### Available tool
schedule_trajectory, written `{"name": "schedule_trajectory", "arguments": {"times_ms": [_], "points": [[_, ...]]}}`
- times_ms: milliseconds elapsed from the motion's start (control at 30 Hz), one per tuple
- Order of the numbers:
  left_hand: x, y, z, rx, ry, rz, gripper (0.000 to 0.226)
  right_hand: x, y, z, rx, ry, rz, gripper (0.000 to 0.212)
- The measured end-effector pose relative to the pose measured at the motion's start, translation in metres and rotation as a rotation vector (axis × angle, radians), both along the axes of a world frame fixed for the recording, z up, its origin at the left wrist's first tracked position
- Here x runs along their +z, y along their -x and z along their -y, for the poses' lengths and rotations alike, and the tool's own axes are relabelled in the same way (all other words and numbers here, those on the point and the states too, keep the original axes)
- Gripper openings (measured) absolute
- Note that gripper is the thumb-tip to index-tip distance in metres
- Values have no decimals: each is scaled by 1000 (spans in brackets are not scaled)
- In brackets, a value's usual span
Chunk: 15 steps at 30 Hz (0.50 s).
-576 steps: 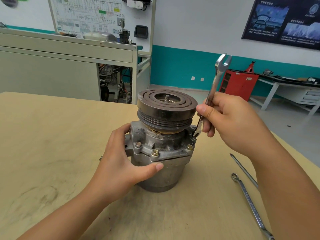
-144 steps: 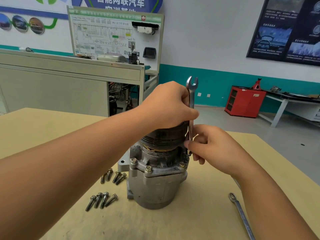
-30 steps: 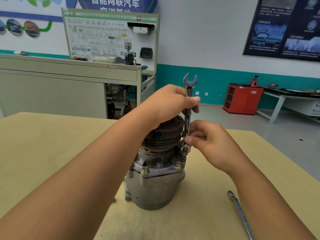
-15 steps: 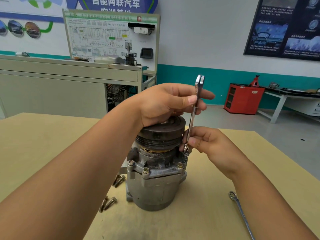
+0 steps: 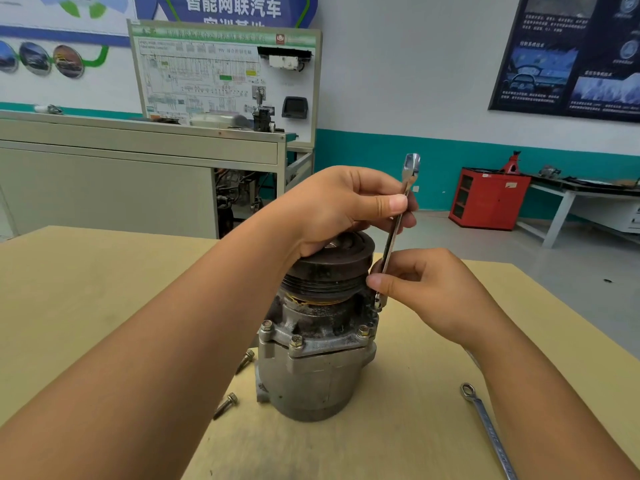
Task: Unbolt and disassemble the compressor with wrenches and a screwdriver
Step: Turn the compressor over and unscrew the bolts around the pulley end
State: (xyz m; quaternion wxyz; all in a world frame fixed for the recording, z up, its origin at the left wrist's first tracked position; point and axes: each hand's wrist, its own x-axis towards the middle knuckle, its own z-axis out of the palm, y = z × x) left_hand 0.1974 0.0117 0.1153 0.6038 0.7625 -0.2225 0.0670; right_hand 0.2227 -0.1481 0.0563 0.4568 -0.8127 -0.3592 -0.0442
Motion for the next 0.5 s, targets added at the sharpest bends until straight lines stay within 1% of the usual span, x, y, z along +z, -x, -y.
{"name": "schedule_trajectory", "arguments": {"times_ms": [133,267,400,500], "points": [[0,1,3,-4,0,20,19,4,3,1,-18,75,27,14],[0,1,3,3,-64,24,27,6,5,2,-1,99,23,17],[0,2,4,-13,-129,6,11,6,6,1,1,111,-7,21],[1,3,3,-7,-164,11,10,6,7,-1,1,109,-20,21]]}}
